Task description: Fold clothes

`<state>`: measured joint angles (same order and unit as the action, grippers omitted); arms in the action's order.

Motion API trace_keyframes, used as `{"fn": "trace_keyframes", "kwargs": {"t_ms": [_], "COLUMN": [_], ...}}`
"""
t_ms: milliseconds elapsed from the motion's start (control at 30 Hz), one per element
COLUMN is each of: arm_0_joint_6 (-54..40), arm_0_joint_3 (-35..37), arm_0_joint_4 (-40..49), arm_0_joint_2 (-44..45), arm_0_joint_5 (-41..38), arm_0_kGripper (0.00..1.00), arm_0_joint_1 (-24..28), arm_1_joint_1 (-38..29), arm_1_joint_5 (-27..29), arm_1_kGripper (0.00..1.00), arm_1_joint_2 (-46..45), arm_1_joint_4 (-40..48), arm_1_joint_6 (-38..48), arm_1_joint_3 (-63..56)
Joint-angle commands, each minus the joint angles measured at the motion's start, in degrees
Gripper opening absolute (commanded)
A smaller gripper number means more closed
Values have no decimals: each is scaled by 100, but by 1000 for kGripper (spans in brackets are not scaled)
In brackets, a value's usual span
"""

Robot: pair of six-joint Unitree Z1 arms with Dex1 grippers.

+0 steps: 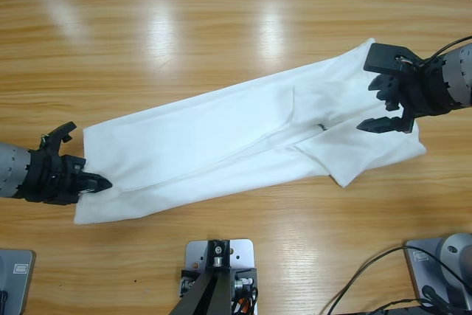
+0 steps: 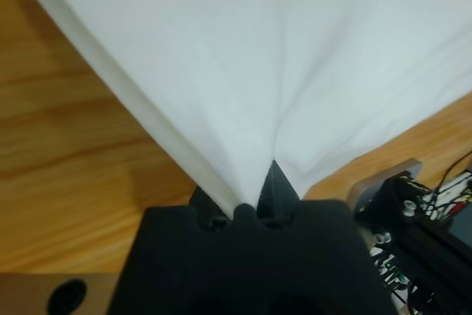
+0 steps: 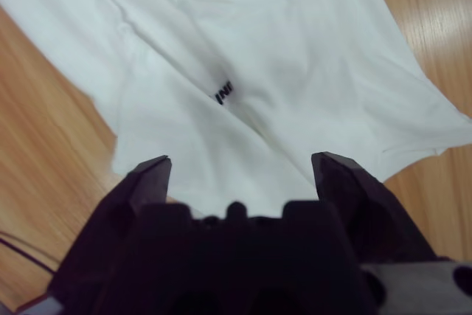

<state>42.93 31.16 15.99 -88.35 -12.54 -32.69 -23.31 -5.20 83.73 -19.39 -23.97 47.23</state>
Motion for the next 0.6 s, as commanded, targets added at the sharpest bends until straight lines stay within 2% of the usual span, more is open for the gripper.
{"fn": "trace_keyframes", "kwargs": {"t_ms": [33, 167, 233, 300, 433, 600], "arm_0_joint_6": [-127, -556, -879, -1280, -1735, -1690], "arm_0_joint_3": [348, 672, 927, 1303, 1902, 2092], "arm_0_joint_4": [846, 1052, 1269, 1619, 2122, 2526], "arm_0_joint_2": [-275, -414, -504, -623, -929, -1058], "arm_0_joint_5": [344, 416, 651, 964, 989, 991], "arm_0_kGripper": [0, 0, 0, 0, 0, 0], "arm_0_joint_1": [349, 1300, 1616, 1899, 2235, 2882], "arm_1_joint_1": [-51, -51, -51, -51, -51, -42], "arm_1_joint_5": [89, 80, 80, 80, 80, 78], "arm_1_kGripper": [770, 770, 770, 770, 770, 770], "arm_1_joint_2": [223, 244, 281, 327, 436, 524], "arm_1_joint_4": [76, 76, 76, 84, 125, 204], "arm_1_joint_6": [138, 159, 170, 173, 173, 182], "arm_1_joint_3": [-240, -237, -237, -231, -231, -231]}}
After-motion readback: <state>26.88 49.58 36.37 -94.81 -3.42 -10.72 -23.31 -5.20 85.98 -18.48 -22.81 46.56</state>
